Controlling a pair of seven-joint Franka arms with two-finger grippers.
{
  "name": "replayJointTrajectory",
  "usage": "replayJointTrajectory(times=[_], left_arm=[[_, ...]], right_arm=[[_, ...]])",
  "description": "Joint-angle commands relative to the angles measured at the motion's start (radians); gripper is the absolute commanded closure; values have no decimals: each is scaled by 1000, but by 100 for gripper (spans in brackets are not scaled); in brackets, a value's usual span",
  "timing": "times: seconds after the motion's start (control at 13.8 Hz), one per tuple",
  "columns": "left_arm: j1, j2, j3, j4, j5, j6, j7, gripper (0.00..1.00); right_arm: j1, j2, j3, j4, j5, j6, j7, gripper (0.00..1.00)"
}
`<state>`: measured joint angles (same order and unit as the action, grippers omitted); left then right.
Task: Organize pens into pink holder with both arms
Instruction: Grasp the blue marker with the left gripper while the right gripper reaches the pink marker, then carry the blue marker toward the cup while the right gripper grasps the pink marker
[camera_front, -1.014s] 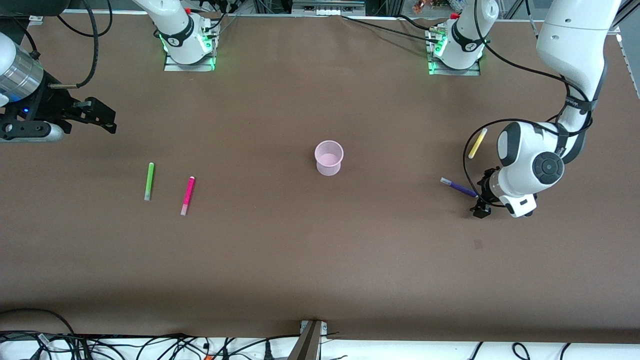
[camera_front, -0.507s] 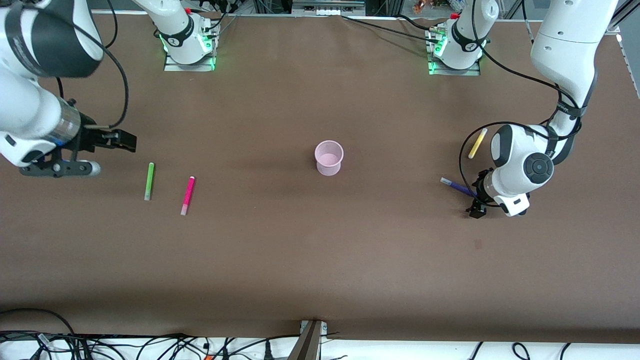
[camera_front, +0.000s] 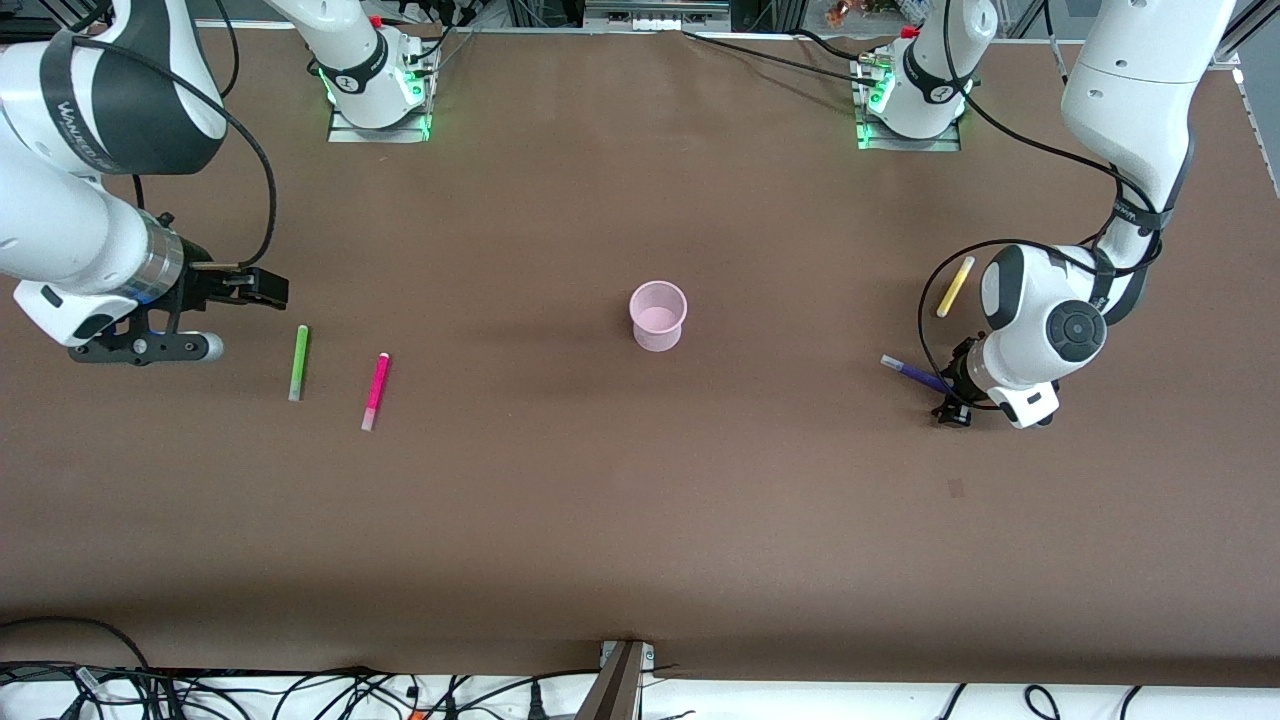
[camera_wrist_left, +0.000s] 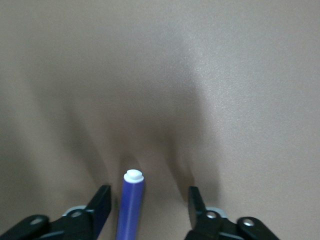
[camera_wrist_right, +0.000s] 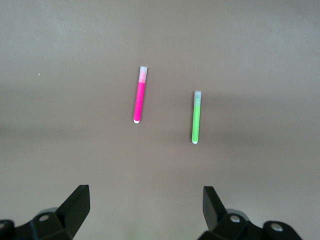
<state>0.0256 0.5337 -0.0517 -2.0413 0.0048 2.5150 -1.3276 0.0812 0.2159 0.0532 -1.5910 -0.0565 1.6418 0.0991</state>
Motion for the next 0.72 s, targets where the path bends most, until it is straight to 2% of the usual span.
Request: replayJointTrajectory(times=[0.0, 0.14, 0.22, 0.36, 0.51, 0.65], left_arm=[[10, -43, -4, -43, 23, 13, -24, 41], [11, -43, -4, -43, 18, 13, -31, 57], [13, -43, -4, -43, 17, 13, -41, 62], [14, -43, -4, -42, 15, 13, -64, 79], [14, -44, -2, -42, 14, 13, -79, 100], [14, -60, -2, -39, 14, 13, -81, 100]], right_arm=[[9, -20, 5, -104, 33, 116, 25, 0], [9, -18, 7, -151, 38, 164, 45, 0], [9, -16, 7, -179, 41, 203, 60, 0], [9, 6, 7, -246, 87, 304, 94, 0], [15, 48, 7, -303, 90, 412, 114, 1], [26, 88, 7, -365, 89, 522, 142, 1]])
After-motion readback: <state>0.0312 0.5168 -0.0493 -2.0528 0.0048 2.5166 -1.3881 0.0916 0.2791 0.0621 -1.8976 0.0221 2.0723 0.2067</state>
